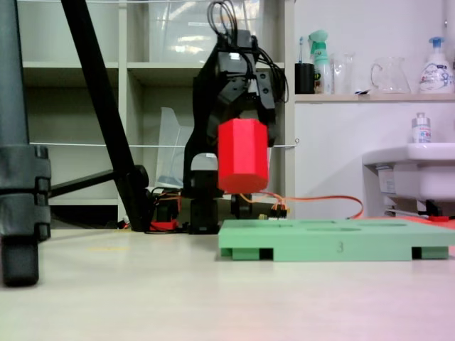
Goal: Put the octagonal pillar block into the corresponding hole
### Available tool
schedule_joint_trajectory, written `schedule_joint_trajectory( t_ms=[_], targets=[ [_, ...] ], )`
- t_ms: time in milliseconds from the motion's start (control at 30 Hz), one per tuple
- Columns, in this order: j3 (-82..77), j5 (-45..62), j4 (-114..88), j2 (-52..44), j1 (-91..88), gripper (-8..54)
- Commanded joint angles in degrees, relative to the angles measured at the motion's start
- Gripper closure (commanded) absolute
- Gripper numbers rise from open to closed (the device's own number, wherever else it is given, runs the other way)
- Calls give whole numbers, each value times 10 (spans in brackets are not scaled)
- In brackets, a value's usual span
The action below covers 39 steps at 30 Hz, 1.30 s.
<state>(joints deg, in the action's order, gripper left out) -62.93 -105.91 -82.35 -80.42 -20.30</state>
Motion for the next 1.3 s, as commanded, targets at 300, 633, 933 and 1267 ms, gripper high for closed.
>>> schedule_joint_trajectory(
  t_ms=[300, 633, 933, 1267],
  targets=[
    [207, -80, 54, 140, -76, 272],
    [290, -154, 55, 215, -126, 272],
    [296, -154, 55, 237, -129, 272],
    [300, -150, 55, 249, -134, 271]
  ],
)
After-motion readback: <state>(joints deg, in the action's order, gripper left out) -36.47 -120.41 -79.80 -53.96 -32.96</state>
